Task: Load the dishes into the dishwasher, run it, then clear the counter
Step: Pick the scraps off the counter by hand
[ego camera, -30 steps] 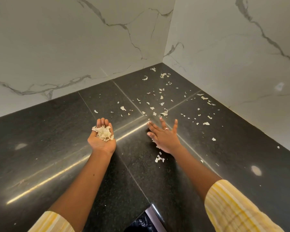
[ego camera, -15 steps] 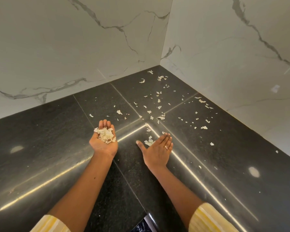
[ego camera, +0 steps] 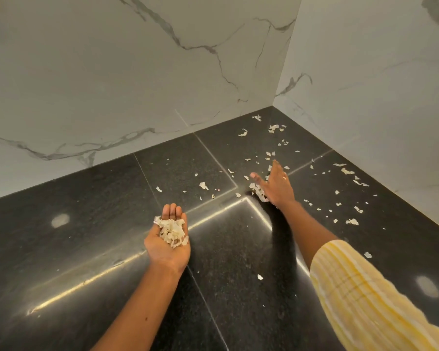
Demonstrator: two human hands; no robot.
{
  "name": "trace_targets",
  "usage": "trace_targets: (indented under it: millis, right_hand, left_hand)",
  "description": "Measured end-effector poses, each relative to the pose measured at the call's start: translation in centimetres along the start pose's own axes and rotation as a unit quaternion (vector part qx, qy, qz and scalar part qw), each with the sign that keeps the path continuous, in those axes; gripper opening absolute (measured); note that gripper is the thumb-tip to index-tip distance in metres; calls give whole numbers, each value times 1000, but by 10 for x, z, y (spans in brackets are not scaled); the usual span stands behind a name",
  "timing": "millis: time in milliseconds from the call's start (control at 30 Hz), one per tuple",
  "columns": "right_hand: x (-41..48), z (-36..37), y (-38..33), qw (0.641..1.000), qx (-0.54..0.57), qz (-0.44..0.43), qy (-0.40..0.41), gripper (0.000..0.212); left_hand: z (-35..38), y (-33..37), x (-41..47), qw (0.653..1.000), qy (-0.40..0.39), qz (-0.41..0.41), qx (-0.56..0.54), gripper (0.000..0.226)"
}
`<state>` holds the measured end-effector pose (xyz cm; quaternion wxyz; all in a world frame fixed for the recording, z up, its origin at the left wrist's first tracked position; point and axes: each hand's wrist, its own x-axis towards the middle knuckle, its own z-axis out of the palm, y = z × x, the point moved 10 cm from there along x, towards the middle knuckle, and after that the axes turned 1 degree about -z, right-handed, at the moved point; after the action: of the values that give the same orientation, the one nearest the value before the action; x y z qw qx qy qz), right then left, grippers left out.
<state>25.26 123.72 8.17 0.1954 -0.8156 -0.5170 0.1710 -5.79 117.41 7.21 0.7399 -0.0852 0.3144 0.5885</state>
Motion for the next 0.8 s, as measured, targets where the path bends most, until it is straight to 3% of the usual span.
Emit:
trace_targets:
  millis: [200,267,400,533,600,800]
  right_hand:
    - [30,6,-16,996,13,-75,-36,61]
    - [21,9,-24,990,65,-102,-65,51]
    - [-17,8,-38,975,100,-172,-103,41]
    - [-63,21,-38,965,-30,-222,-133,47]
    - [-81,27,-37,962,-78,-235,-114,48]
    - [-119,20,-39,969,8,-245,-19,17]
  left_hand:
    - [2,-4,-7,1000,-3,-5,9,40]
    - [4,-4,-11,1000,-5,-2,13,39]
    - [6,-10,-17,1000,-13,-8,10,41]
    - [4,-24,-23,1000,-8,-25,2,40]
    - [3,-31,-26,999,-6,-33,-5,39]
    - [0,-47,-44,999,-7,-41,1,40]
